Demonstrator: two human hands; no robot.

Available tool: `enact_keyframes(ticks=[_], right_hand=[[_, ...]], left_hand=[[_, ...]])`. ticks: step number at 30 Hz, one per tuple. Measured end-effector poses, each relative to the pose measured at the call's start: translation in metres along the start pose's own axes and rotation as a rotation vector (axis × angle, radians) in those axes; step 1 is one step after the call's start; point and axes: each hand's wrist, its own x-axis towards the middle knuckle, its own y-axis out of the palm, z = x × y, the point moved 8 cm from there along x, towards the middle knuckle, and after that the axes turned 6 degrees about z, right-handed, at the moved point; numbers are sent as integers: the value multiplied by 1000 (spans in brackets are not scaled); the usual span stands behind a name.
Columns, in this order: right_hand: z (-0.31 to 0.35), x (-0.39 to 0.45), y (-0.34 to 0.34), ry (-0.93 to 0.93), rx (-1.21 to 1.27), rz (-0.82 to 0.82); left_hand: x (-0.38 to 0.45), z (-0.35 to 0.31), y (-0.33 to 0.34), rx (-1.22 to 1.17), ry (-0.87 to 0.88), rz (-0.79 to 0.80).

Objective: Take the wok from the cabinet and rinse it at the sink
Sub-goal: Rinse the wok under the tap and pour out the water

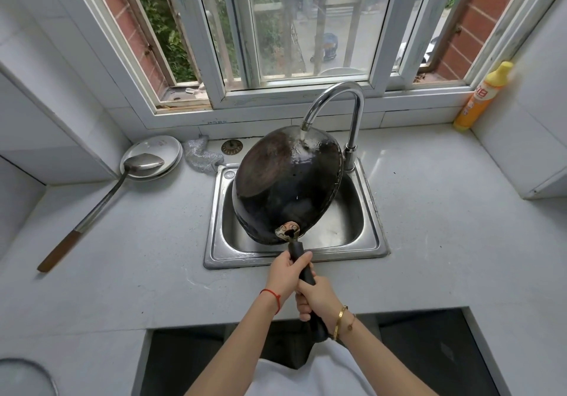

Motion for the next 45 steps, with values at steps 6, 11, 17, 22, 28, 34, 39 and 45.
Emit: enact_keyframes(ticks=[6, 11, 17, 22, 28, 34, 39, 45], right_hand=[[-8, -7, 9, -5, 10, 20], [-10, -10, 18, -11, 7, 27], [-12, -11, 28, -9, -40, 26], [-10, -9, 34, -9, -79, 33], [0, -9, 36, -80, -117, -5], [13, -7, 31, -154, -242, -116], [19, -9, 23, -198, -333, -200], [30, -16, 7, -338, -463, -359]], left_hand=[[-13, 3, -4, -19, 5, 1], [-21, 7, -12, -44, -6, -12], [-29, 8, -21, -60, -6, -27], [-33, 7, -27, -84, -9, -36], [-32, -1, -29, -132, 11, -19], [-30, -8, -26, -271, 4, 24], [-27, -9, -21, -349, 0, 57], [-20, -8, -5, -444, -14, 161]])
